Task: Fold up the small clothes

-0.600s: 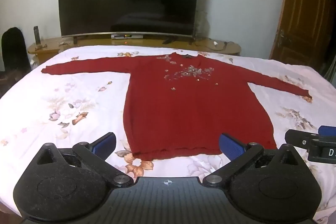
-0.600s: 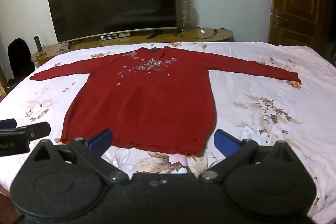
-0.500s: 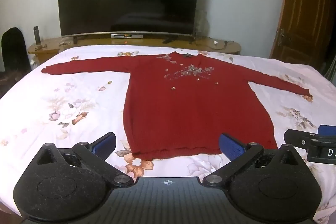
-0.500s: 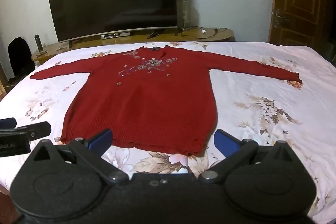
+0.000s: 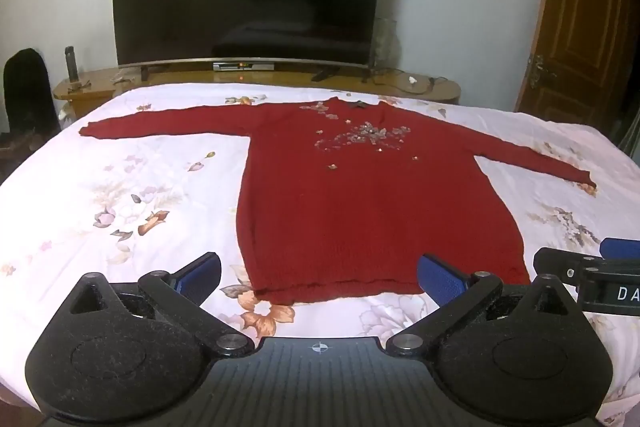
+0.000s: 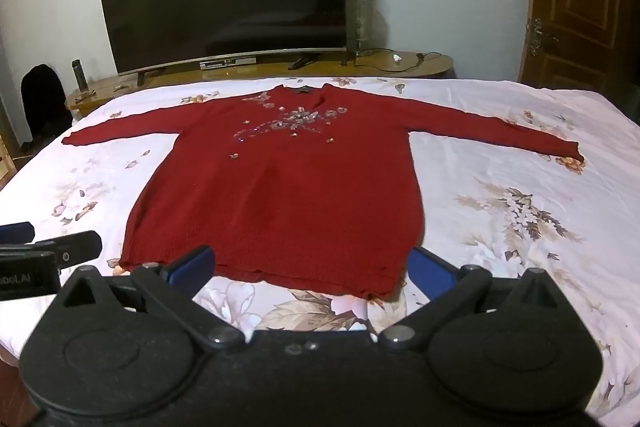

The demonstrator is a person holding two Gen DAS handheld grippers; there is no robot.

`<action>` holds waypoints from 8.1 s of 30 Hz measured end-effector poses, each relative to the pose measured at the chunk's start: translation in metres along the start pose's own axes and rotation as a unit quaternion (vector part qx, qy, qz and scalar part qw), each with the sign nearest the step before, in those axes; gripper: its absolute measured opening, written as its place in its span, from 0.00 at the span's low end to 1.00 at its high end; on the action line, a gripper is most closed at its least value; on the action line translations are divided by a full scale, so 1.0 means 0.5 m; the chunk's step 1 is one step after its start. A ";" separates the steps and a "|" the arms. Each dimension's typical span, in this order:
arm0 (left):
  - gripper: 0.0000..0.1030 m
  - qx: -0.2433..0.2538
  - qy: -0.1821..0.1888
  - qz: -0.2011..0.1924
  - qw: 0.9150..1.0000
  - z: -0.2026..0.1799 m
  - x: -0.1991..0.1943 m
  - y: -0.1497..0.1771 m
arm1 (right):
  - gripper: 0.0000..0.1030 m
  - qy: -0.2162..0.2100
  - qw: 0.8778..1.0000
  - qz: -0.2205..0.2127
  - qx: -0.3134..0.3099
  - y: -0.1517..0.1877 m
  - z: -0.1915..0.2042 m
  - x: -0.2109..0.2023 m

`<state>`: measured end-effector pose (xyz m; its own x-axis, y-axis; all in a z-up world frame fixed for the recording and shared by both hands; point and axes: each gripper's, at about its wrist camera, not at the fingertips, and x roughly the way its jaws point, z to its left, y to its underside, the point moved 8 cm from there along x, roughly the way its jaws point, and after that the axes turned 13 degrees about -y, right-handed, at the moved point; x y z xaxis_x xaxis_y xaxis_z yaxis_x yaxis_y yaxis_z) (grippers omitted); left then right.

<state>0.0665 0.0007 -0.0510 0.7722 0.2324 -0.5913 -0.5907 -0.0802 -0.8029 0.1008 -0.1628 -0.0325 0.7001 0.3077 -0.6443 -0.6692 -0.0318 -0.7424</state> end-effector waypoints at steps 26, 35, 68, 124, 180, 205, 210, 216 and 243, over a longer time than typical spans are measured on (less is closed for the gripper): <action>1.00 0.002 0.004 0.002 1.000 -0.007 0.000 0.000 | 0.99 0.000 1.000 0.004 -0.006 0.001 0.006 -0.002; 1.00 0.003 0.007 0.003 1.000 -0.006 0.001 0.004 | 0.99 0.003 1.000 0.008 -0.006 0.004 0.005 0.001; 1.00 0.001 0.003 0.006 1.000 -0.010 0.004 0.009 | 0.99 0.002 1.000 0.010 -0.012 0.003 0.002 0.005; 1.00 -0.058 -0.077 0.077 0.992 -0.077 0.569 -0.171 | 0.50 0.170 0.884 -0.197 0.387 -0.131 -1.032 0.257; 1.00 -0.138 -0.110 0.094 0.980 0.229 0.632 -0.142 | 0.08 -0.091 0.993 -0.047 0.053 -0.420 -0.189 0.773; 0.43 -0.133 0.184 0.164 0.960 -0.236 0.907 -0.332 | 0.42 -0.041 0.987 -0.082 0.131 -0.306 -0.344 0.528; 0.43 -0.160 0.191 0.170 0.953 -0.267 0.932 -0.337 | 0.42 -0.018 0.981 -0.088 0.170 -0.272 -0.415 0.502; 0.03 -0.125 0.190 0.160 0.960 -0.298 0.947 -0.347 | 0.42 -0.005 0.975 -0.082 0.206 -0.247 -0.467 0.506; 0.03 -0.133 0.127 0.138 0.973 -0.053 0.959 -0.320 | 0.40 0.004 0.985 -0.023 0.169 -0.259 -0.500 0.576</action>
<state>0.5376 0.0994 -0.2078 0.6464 -0.0784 -0.7590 -0.7277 -0.3623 -0.5824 0.4513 -0.3080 -0.1679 0.7329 0.2932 -0.6139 -0.6802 0.3016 -0.6681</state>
